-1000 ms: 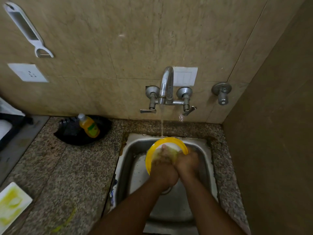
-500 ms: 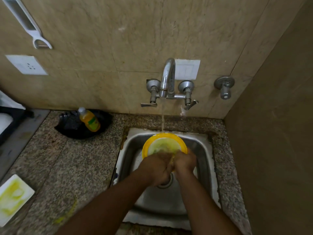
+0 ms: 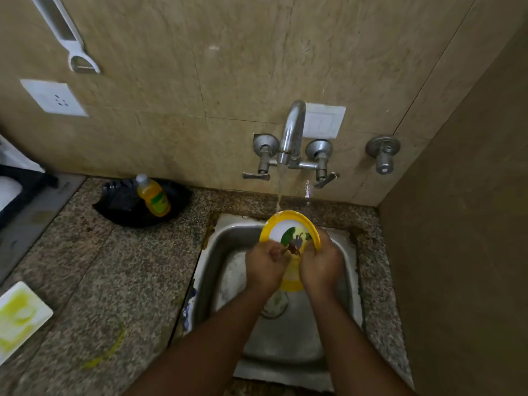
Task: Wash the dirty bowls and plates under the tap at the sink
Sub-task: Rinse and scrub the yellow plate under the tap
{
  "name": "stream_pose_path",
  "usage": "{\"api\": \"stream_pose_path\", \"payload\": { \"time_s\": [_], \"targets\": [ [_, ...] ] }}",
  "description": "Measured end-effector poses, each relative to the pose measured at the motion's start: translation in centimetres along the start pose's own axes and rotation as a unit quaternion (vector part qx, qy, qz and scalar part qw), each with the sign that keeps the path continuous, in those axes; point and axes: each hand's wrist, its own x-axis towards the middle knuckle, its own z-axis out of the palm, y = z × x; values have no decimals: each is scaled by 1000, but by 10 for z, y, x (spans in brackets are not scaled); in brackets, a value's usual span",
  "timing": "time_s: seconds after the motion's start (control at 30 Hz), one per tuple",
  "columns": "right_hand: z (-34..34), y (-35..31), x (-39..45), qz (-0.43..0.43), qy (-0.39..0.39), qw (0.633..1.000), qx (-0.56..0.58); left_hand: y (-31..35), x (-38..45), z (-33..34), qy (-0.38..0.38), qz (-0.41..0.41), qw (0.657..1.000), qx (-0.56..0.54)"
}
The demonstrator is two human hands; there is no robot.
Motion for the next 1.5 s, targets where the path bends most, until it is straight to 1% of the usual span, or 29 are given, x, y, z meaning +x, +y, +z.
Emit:
{"api": "stream_pose_path", "payload": {
  "time_s": [0.03, 0.07, 0.1, 0.13, 0.2, 0.23, 0.27, 0.33, 0.4, 0.47, 0.53, 0.6, 0.67, 0.7, 0.77, 0.83, 0.9, 0.93, 1.0, 1.03, 1.1, 1.13, 1.17, 1.23, 1.3, 1.33, 1.37, 1.43, 1.5],
  "targets": [
    [1, 2, 5, 52, -22, 998, 38, 7, -3, -1, -3, 99, 992, 75],
    [4, 8, 13, 114, -40, 989, 82, 12, -4, 0, -26, 191, 971, 143],
    [8, 15, 19, 168, -58, 977, 119, 16, -5, -2, -67, 257, 944, 197],
    [12, 20, 25, 208, -72, 964, 147, 18, -4, -5, -126, 285, 918, 245],
    [23, 30, 32, 245, -99, 948, 175, 18, -3, -10, -258, 268, 860, 350],
    [29, 31, 32, 247, -106, 947, 178, 19, -1, -14, -296, 244, 836, 393],
    [41, 41, 33, 245, -101, 948, 175, 18, 3, -19, -314, 207, 826, 420],
    [51, 42, 25, 248, -70, 950, 177, 18, 11, -27, -318, 130, 826, 447],
    [60, 47, 22, 270, -44, 939, 211, 22, 12, -29, -316, 92, 828, 455],
    [77, 72, 34, 298, -20, 930, 214, 26, 2, -29, -352, 106, 824, 430],
    [112, 121, 56, 304, -14, 928, 213, 24, -9, -34, -401, 148, 823, 375],
    [109, 108, 44, 317, -26, 926, 202, 15, -8, -42, -420, 159, 827, 339],
    [67, 46, 8, 305, -56, 927, 210, 3, 4, -45, -396, 163, 820, 379],
    [63, 37, -2, 308, -61, 925, 214, -1, 12, -45, -387, 155, 804, 425],
    [60, 34, -12, 314, -48, 919, 232, 0, 22, -41, -396, 113, 778, 474],
    [62, 37, -12, 328, -36, 907, 261, 9, 18, -42, -423, 114, 772, 460],
    [55, 37, -8, 339, -42, 897, 280, 16, 1, -50, -453, 120, 779, 417],
    [53, 40, -5, 342, -40, 896, 281, 15, -7, -54, -455, 116, 785, 405],
    [53, 37, -9, 337, -52, 895, 287, 10, -11, -63, -441, 121, 779, 429],
    [53, 31, -17, 330, -63, 895, 292, 6, -7, -65, -419, 131, 774, 456],
    [60, 26, -29, 331, -76, 895, 289, 4, 8, -68, -386, 153, 736, 535],
    [62, 24, -30, 324, -71, 900, 282, 3, 14, -66, -385, 154, 725, 549],
    [63, 22, -30, 323, -61, 902, 279, 5, 16, -64, -393, 153, 725, 545],
    [60, 20, -23, 322, -27, 908, 268, 8, 12, -58, -415, 173, 735, 507],
    [56, 22, -14, 309, -13, 917, 252, 11, 0, -55, -444, 182, 772, 416],
    [54, 21, -13, 306, -13, 921, 240, 12, -6, -56, -448, 169, 797, 369],
    [54, 22, -13, 295, -19, 927, 232, 12, -10, -59, -446, 156, 811, 346],
    [57, 23, -21, 276, -25, 938, 209, 7, -11, -61, -414, 121, 825, 366],
    [60, 19, -30, 257, -17, 949, 180, 0, -6, -59, -366, 81, 812, 447]
  ]
}}
